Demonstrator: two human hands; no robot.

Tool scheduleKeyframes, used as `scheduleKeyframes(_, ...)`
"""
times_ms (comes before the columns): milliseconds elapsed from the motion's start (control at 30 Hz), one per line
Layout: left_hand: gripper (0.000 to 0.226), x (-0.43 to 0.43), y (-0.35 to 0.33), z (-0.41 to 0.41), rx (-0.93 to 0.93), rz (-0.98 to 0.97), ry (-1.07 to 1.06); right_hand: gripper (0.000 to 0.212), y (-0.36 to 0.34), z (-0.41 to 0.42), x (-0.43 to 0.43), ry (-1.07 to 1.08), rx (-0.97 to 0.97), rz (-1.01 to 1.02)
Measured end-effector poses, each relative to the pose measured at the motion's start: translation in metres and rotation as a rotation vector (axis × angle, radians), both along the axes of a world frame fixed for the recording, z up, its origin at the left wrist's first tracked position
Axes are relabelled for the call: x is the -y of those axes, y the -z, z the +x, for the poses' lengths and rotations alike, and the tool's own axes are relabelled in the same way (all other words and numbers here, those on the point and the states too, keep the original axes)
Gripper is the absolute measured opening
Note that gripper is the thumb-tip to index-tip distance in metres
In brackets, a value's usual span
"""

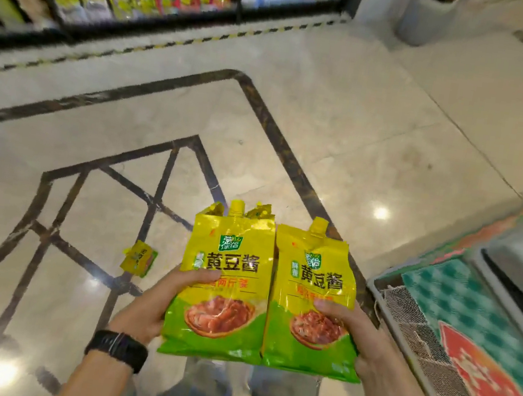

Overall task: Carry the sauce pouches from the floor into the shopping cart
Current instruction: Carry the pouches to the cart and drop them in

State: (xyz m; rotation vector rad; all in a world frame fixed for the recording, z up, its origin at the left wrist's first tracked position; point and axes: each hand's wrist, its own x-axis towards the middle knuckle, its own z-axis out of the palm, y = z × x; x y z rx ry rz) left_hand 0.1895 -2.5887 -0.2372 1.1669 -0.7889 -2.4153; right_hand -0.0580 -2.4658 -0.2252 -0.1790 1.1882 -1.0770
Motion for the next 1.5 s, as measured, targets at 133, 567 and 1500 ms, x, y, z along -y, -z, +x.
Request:
scheduleKeyframes(133,0.088,-0.015,-0.022,-0.037,-0.007,-0.001,0.191,0.084,-0.016,-0.018,-0.058,0.176,-0.022,-0.007)
scheduleKeyframes(567,0.091,-0.182,-0.040,-0.225,-0.004,-0.130,0.774,0.088,-0.023,-0.089,-0.324,0.764,-0.115,-0.020)
scheduleKeyframes(1500,0.069,-0.718,-0.036,-0.629,0.056,-0.065,1.912,0.080,-0.007,-0.187,-0.800,1.984,-0.086,0.084)
